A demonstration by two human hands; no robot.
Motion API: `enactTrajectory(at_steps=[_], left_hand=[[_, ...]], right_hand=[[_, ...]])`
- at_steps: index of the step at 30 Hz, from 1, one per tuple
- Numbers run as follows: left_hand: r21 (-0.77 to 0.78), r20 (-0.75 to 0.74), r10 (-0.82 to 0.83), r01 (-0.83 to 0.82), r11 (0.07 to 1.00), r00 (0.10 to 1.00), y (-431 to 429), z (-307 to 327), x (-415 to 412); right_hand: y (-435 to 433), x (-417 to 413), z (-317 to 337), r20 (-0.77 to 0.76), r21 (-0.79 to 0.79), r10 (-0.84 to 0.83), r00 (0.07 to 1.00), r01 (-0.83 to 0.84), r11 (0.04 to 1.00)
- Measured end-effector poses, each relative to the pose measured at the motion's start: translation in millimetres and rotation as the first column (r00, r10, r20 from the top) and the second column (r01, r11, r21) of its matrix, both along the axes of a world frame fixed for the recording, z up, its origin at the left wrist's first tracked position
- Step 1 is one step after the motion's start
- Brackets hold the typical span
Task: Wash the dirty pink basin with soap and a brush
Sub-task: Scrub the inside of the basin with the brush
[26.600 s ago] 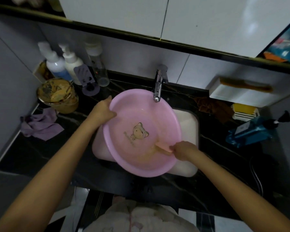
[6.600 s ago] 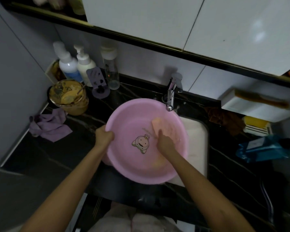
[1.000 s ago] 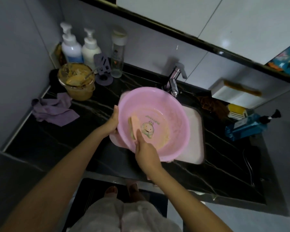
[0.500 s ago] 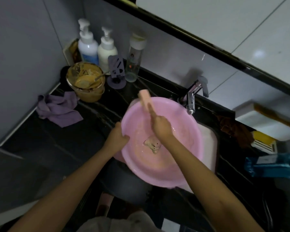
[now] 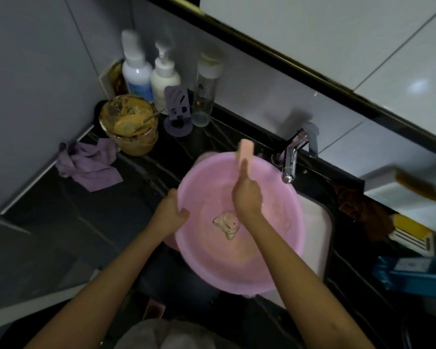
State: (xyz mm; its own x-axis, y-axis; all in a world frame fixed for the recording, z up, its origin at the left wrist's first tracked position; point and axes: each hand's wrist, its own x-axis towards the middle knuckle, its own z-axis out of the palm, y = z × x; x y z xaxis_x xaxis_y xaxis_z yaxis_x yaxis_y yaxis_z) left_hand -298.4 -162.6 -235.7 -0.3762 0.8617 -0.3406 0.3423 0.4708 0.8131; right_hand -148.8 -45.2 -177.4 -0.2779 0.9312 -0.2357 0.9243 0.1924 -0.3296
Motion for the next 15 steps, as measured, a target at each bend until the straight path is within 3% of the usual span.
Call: enactTrajectory(at_steps=[2,4,6,8,15], left_hand=[[-0.015,-0.014,-0.01,0.009,1.0,1.0,1,1,-1],[-0.028,-0.029,-0.022,0.022,0.999,0.999,1,2,0],[-0.033,-0.042,-0.017,0.015,0.999,0.999,1,3,-1],[-0.029,-0.03,-0.018,0.017,0.999,0.999,-1,5,-1],[-0.022,-0.023,-0.02,0.02,1.0,1.0,-1,12,2]], right_hand=[[-12,-12,-6,-0.045,-0.062,0.165,0.985,-0.168,0.984],[-15,-13,-12,0.007,-0.04,0.274,0.962,-0.273,0.961],[-5,-6,-12,0.117,0.0,0.234,0.965,-0.235,0.972],[13,10,-8,0.143,0.005,0.121,0.982,-0.123,0.992],[21,86,1,0.229,0.019,0.029,0.973,-0.034,0.999]])
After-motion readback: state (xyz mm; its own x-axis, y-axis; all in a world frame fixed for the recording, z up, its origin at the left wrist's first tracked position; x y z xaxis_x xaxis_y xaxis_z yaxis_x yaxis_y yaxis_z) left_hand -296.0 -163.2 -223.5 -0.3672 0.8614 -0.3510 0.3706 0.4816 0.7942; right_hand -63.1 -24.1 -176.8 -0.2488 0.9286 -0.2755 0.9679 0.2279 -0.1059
